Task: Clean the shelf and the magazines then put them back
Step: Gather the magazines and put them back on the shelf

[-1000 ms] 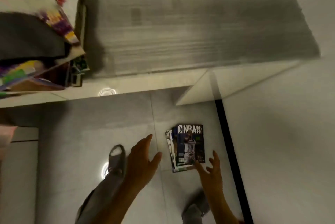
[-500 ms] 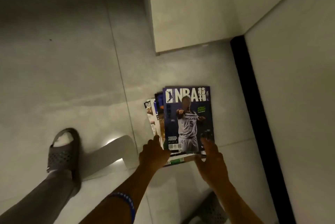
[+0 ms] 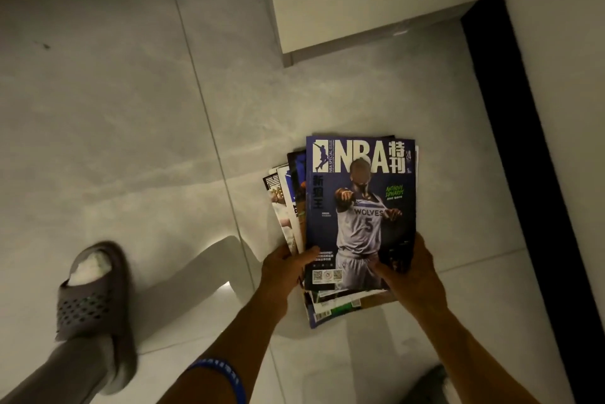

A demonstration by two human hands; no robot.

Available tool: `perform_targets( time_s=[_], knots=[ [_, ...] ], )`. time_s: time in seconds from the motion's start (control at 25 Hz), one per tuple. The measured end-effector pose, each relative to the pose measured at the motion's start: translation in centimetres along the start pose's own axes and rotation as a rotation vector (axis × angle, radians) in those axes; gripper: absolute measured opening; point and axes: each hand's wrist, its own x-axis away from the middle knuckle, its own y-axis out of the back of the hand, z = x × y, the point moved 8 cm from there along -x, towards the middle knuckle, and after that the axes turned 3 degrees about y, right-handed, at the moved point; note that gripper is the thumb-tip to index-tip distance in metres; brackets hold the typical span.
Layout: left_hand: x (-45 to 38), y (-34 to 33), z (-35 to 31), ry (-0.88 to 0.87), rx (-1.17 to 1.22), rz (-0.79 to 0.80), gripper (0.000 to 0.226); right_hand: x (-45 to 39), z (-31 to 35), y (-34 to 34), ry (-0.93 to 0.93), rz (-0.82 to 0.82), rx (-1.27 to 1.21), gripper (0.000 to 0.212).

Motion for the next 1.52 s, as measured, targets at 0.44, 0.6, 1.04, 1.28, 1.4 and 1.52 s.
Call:
perform_targets(
  time_s=[0.44,0.6,1.04,1.28,1.4,1.52],
  knots=[
    [17.2,0.1,-11.8,-0.368,-0.222,0.209,0.046,11.7,6.6,4.2,-0.334,0.184,-0.250,0.043],
    [30.0,4.5,-16.3,-0.379,-0.251,0.258,0.048,21.6,14.8,8.4,-0.257,0.192,-0.344,0.050],
    [67.6,17.5,-27.0,-0.408,-0.008,0.346,0.079,48.3,34.5,26.0,-0.181,0.310,-0.914,0.039],
    [77.3,23.5,-32.0,-0.569,0.181,0.280,0.052,53.8,44.7,34.5,0.036,0.167,-0.630,0.054],
    [78.7,26.4,-35.1,-0.611,0.242,0.324,0.055,55.5,49.7,36.0,0.121,0.107,-0.549,0.066],
    [78.7,30.3,-38.1,-0.631,0.265,0.362,0.058,57.3,55.6,35.5,0.209,0.092,-0.508,0.059]
  ],
)
